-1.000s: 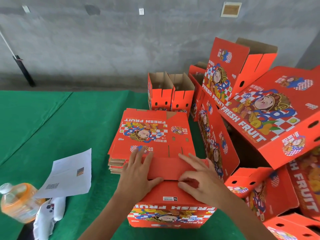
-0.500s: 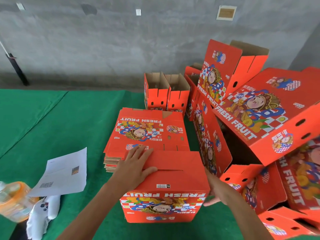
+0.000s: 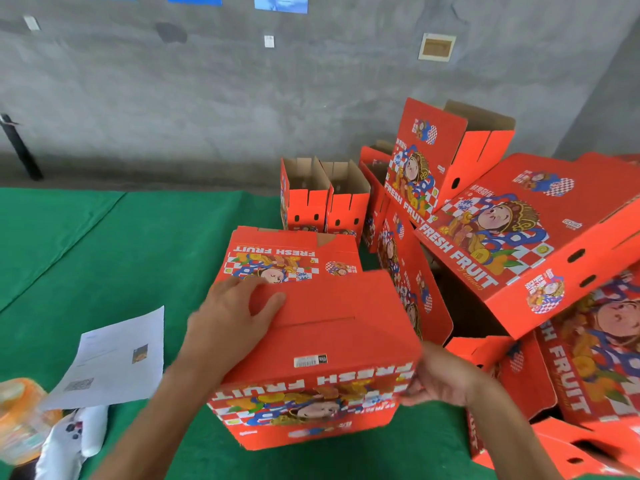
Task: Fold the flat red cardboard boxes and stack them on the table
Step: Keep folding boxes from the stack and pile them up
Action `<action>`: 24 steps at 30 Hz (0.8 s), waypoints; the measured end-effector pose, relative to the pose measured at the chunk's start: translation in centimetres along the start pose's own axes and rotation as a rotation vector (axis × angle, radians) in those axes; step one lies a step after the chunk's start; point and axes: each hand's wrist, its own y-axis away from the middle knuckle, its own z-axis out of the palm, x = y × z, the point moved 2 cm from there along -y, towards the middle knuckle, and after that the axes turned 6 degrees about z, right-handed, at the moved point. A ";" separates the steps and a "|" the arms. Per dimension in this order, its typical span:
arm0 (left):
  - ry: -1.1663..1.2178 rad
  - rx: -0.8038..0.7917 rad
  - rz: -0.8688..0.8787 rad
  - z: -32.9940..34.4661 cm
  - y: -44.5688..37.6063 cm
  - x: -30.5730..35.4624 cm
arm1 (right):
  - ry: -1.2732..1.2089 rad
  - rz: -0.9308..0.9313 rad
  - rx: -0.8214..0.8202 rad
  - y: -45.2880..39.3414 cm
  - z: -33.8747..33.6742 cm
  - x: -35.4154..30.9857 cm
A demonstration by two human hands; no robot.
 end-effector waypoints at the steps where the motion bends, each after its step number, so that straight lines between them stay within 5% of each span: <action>1: 0.022 0.065 0.013 -1.6 -0.4 0.2 | 0.009 -0.058 -0.003 1.0 0.0 -1.9; 8: 0.210 0.438 0.002 -4.5 -5.7 0.8 | 0.097 -0.449 0.230 5.6 -0.3 -14.7; 14: 0.758 0.131 0.011 0.3 -10.3 1.0 | 0.519 -0.790 0.503 3.7 2.6 -20.0; 17: 0.862 -0.034 0.047 2.6 -12.5 2.8 | 0.904 -0.946 0.829 0.3 4.4 -20.9; 20: 0.953 0.002 0.142 3.9 -15.5 4.5 | 1.084 -1.027 1.046 -1.8 5.0 -22.6; 24: 0.888 0.141 0.249 4.7 -21.0 5.9 | 1.077 -1.047 1.093 -4.2 2.2 -26.6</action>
